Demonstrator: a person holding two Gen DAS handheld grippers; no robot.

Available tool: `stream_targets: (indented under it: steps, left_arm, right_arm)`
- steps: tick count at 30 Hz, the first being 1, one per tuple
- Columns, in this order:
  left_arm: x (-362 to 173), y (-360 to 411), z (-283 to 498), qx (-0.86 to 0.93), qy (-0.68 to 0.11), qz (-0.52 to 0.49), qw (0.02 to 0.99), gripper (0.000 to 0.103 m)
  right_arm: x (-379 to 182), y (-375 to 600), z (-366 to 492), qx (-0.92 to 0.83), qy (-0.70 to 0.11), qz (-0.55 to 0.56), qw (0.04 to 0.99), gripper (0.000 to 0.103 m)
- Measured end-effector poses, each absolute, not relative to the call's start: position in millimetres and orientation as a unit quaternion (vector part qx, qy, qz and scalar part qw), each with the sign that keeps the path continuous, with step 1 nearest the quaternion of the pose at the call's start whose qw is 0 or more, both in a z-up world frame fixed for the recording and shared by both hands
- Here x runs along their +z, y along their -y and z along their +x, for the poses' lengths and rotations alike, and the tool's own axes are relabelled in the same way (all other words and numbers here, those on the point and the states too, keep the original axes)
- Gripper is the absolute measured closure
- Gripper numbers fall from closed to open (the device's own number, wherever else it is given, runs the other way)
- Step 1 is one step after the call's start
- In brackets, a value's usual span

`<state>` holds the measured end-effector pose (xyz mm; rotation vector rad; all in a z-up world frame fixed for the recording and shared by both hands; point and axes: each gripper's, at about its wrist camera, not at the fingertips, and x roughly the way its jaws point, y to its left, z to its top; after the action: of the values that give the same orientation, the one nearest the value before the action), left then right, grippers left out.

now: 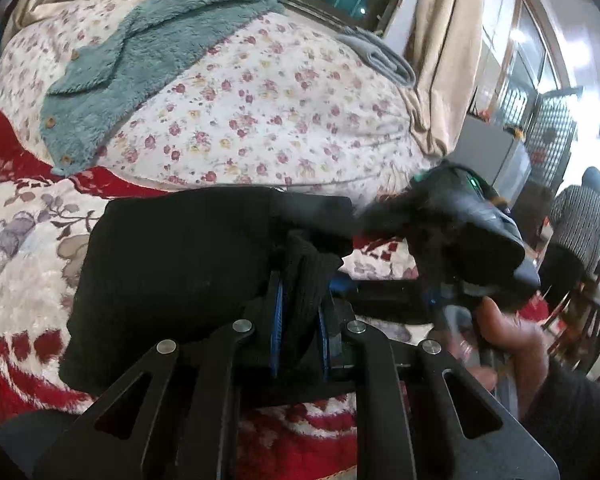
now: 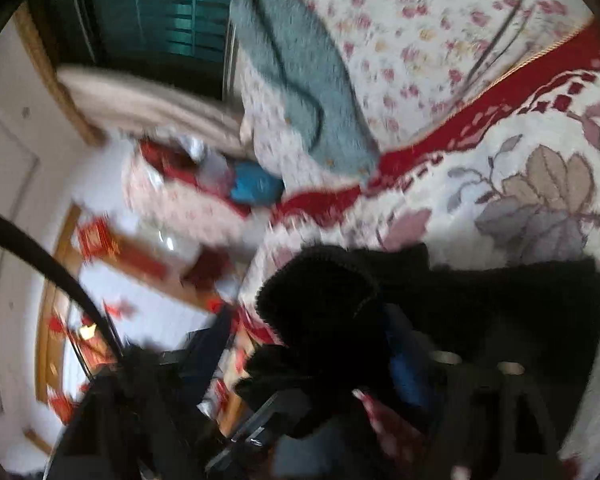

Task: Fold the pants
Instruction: 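Fold the held pants corner over with the left gripper toward the right gripper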

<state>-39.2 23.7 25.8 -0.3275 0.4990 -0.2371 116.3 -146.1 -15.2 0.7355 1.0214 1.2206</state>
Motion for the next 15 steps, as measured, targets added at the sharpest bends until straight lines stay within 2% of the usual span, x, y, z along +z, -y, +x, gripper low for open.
stream_targets:
  steps: [1, 4, 11, 15]
  left_arm:
    - [21.6, -15.8, -35.4, -0.115, -0.257, -0.153, 0.947, 0.090]
    - [6.2, 9.4, -25.7, -0.117, -0.279, -0.127, 0.945, 0.090]
    - [-18.5, 38.7, -1.1, -0.123, -0.326, -0.132, 0.928, 0.090]
    - [-29.3, 40.4, -3.6, -0.147, -0.357, -0.154, 0.910, 0.079]
  right_arm:
    - [-19.7, 148.8, 120.2, 0.524, -0.470, 0.297, 0.645, 0.077]
    - [-30.6, 166.0, 129.2, 0.489, -0.491, 0.276, 0.666, 0.083]
    - [-55.5, 190.4, 154.2, 0.441, -0.531, 0.240, 0.683, 0.086]
    - [-74.6, 193.5, 160.8, 0.432, -0.546, 0.233, 0.679, 0.088]
